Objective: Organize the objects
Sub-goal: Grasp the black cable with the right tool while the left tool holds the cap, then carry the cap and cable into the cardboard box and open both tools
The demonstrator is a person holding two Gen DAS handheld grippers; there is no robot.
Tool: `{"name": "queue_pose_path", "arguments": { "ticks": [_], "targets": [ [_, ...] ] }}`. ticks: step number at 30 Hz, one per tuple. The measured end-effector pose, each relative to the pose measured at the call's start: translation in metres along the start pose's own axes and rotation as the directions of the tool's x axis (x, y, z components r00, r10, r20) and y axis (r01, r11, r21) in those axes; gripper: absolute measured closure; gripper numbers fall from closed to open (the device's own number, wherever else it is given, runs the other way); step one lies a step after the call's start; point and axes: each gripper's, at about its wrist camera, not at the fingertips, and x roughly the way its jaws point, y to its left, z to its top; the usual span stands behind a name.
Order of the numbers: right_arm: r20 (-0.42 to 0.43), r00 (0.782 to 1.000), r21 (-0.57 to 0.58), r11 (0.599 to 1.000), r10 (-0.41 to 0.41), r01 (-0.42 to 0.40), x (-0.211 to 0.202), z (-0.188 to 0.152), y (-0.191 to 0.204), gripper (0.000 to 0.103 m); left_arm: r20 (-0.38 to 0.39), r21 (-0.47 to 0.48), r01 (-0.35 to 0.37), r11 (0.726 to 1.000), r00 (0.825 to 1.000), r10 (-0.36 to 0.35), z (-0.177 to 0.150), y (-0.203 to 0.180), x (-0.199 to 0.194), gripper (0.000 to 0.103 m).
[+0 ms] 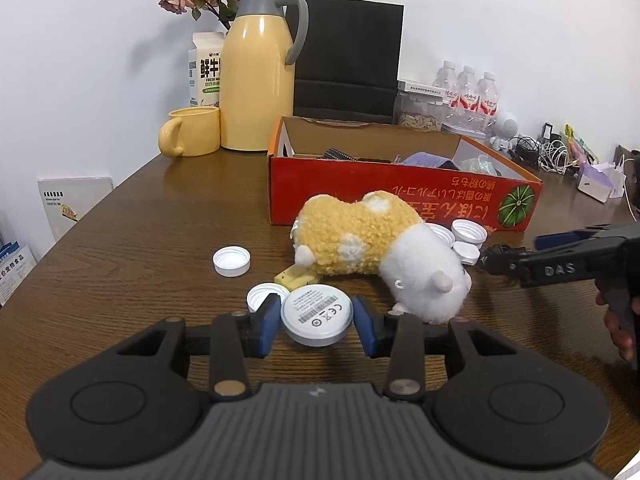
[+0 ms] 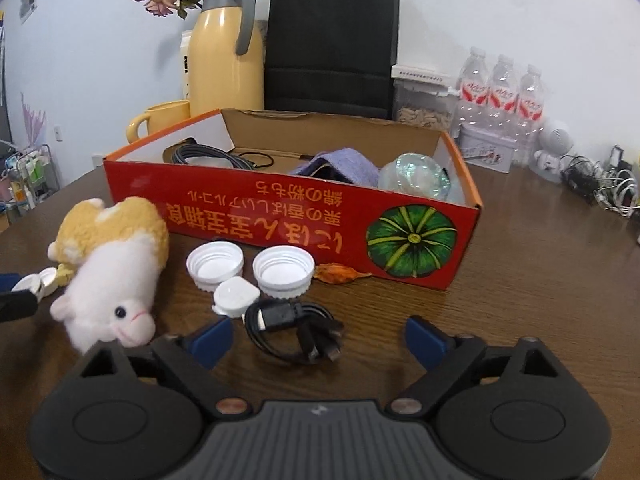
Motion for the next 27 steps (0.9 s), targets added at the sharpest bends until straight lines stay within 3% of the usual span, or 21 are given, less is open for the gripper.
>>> {"name": "queue_pose_path", "arguments": {
  "ticks": [2, 3, 7, 18, 27],
  "targets": [
    [-0.01, 0.999, -0.001, 0.999, 0.032, -0.032, 0.005, 0.001, 0.0, 0.032, -0.001, -0.001, 0.004, 1.0, 1.0, -0.004, -0.001, 0.0, 0.0, 0.063],
    [-0.018, 0.998, -0.001, 0.998, 0.055, -0.055, 0.007, 0.001, 0.001, 0.045, -0.001, -0.003, 0.005, 1.0, 1.0, -0.005, -0.001, 0.0, -0.001, 0.063],
    [0.01, 0.997, -0.024, 0.997, 0.073, -0.072, 0.005, -0.002, 0.005, 0.053, -0.002, -0.008, 0.006, 1.0, 1.0, -0.006, 0.0, 0.0, -0.002, 0.063],
    [0.082, 0.996, -0.033, 0.999, 0.022, -0.019, -0.01, -0.006, 0.009, 0.057, 0.03, -0.004, -0.007, 1.0, 1.0, 0.007, 0.006, 0.004, -0.023, 0.063],
    [0.177, 0.984, 0.0, 1.0, 0.023, -0.023, -0.05, -0.012, 0.009, 0.058, 0.059, 0.001, 0.011, 1.0, 0.998, -0.011, 0.012, 0.0, -0.033, 0.063]
  ]
}}
